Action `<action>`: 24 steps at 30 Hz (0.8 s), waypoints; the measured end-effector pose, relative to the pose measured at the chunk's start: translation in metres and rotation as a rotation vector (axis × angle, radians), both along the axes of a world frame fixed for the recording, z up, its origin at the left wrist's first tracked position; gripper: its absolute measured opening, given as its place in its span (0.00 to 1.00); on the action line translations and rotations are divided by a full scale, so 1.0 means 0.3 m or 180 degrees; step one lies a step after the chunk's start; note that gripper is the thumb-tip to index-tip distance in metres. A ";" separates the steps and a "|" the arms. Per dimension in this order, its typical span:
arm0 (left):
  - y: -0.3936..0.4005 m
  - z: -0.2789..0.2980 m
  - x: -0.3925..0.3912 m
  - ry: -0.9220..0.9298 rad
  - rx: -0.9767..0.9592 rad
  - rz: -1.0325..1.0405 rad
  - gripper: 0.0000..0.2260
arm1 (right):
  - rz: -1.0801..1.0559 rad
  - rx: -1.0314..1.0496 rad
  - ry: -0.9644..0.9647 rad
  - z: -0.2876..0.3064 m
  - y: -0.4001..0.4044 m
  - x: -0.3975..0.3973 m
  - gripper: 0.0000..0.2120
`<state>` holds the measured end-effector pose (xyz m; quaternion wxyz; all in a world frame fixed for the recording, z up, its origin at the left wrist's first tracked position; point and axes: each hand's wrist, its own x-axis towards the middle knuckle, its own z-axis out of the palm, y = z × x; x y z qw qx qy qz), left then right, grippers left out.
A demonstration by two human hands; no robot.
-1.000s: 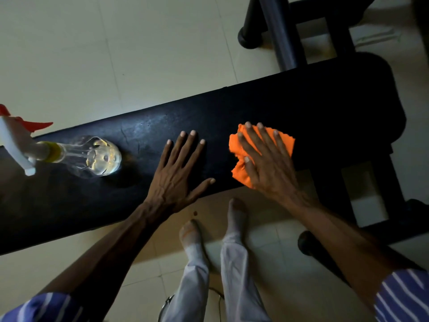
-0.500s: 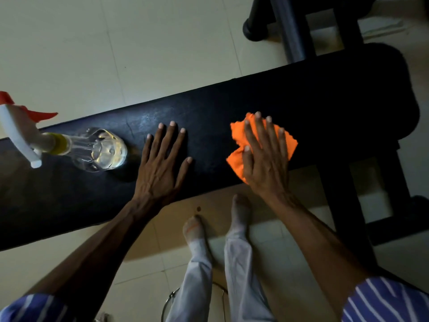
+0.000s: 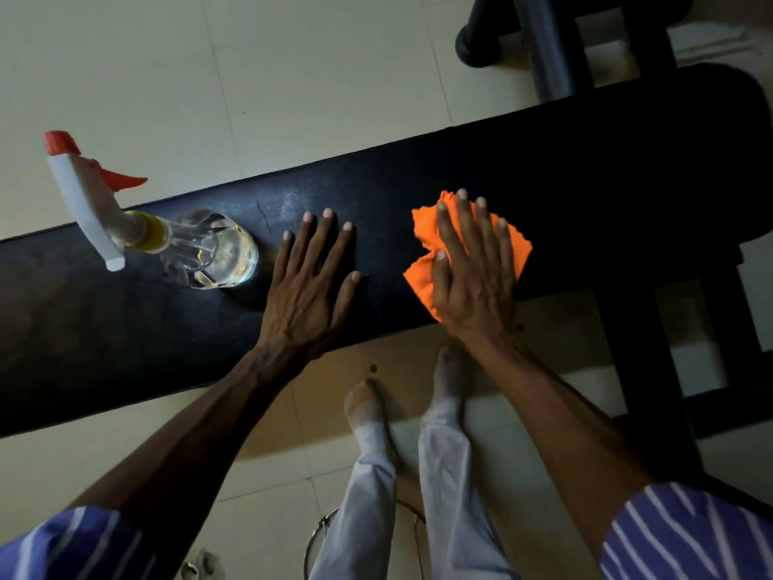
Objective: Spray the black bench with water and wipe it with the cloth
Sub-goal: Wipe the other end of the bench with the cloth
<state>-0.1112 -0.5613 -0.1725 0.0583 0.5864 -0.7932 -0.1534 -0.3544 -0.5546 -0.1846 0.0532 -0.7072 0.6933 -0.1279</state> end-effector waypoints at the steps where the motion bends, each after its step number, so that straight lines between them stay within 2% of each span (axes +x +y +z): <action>1: 0.001 -0.003 0.000 0.0020 0.0007 0.0012 0.27 | -0.0341 -0.0042 -0.0028 0.001 0.002 0.050 0.27; 3: 0.002 -0.001 -0.005 0.0085 0.0029 0.0071 0.27 | -0.0720 -0.0114 -0.0188 -0.007 0.036 0.172 0.27; 5: -0.002 0.007 -0.011 0.0210 0.0106 0.0104 0.26 | -0.0641 -0.0092 -0.0316 -0.009 0.097 0.283 0.27; 8: -0.003 0.023 0.009 0.0235 0.0161 0.0107 0.26 | -0.0113 0.0038 -0.0352 -0.012 0.171 0.312 0.29; 12: 0.009 0.032 0.050 0.0061 0.0136 0.0102 0.26 | 0.0624 0.0177 -0.0096 -0.001 0.140 0.129 0.28; 16: 0.045 0.013 0.086 -0.0021 0.0095 0.0119 0.26 | -0.0175 0.0140 -0.0006 0.009 -0.010 0.137 0.27; 18: 0.058 0.013 0.088 0.0023 0.0132 0.0165 0.26 | -0.0243 0.0126 -0.0024 -0.002 -0.017 0.231 0.29; 21: 0.058 0.034 0.079 0.0170 0.0299 0.0308 0.26 | 0.0418 0.0132 -0.0176 -0.032 0.087 0.311 0.30; 24: 0.054 0.064 0.072 0.0299 0.0469 0.0363 0.27 | 0.1010 0.0234 -0.0107 -0.036 0.178 0.268 0.30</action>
